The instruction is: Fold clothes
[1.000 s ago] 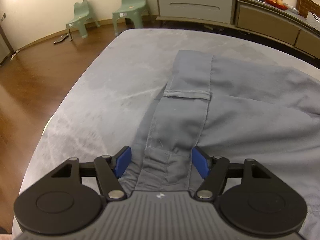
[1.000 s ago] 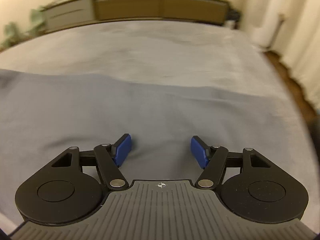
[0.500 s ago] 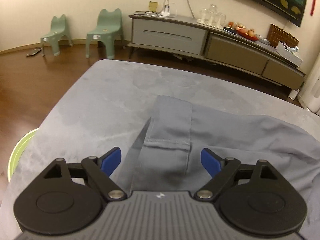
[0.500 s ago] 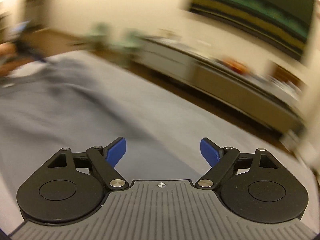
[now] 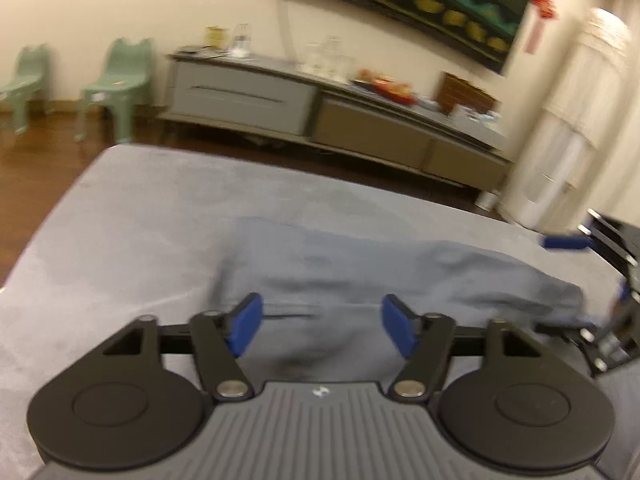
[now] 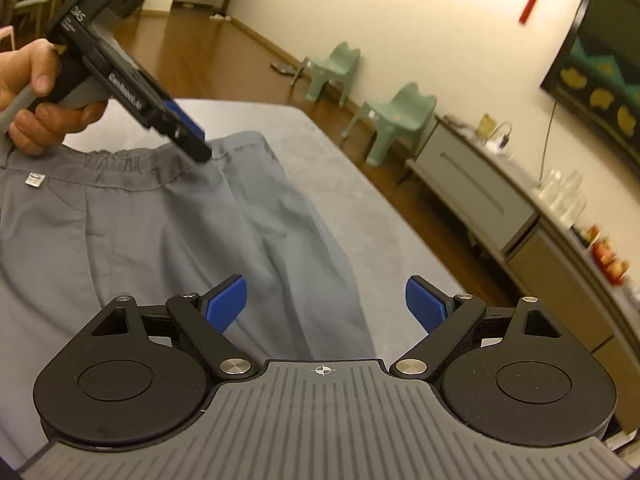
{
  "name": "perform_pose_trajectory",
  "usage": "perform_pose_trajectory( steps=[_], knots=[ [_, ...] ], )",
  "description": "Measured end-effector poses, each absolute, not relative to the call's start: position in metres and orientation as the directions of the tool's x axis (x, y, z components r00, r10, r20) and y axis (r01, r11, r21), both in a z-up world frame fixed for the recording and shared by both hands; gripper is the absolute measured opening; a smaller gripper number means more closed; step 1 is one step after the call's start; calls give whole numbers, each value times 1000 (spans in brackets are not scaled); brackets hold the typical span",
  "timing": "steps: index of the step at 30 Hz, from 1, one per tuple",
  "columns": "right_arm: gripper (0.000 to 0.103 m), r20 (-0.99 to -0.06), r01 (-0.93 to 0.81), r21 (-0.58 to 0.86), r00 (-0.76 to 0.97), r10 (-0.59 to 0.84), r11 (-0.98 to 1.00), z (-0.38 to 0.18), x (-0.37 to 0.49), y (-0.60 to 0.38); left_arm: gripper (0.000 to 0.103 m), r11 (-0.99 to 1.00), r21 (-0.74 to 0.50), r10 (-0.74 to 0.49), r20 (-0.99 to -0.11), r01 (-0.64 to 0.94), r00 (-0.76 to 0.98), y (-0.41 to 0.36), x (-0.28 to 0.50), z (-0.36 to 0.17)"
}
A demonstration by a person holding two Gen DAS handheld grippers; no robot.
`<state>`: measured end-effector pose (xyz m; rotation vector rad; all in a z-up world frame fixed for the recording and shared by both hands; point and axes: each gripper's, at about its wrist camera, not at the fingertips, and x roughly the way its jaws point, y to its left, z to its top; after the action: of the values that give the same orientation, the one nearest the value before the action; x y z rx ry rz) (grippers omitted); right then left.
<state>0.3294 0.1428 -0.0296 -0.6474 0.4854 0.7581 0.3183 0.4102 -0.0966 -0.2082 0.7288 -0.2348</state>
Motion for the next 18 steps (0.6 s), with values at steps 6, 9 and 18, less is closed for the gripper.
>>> perform_pose_trajectory(
  steps=[6, 9, 18],
  knots=[
    [90, -650, -765, -376, 620, 439, 523, -43, 329, 150, 86, 928, -343, -343, -642, 143, 686, 426, 327, -107],
    [90, -660, -770, -370, 612, 436, 520, -44, 332, 156, 63, 922, -318, -382, -641, 222, 666, 416, 325, -104],
    [73, -695, -800, -372, 576, 429, 471, -50, 330, 169, 62, 904, -324, -426, -611, 280, 667, 410, 319, -99]
  ],
)
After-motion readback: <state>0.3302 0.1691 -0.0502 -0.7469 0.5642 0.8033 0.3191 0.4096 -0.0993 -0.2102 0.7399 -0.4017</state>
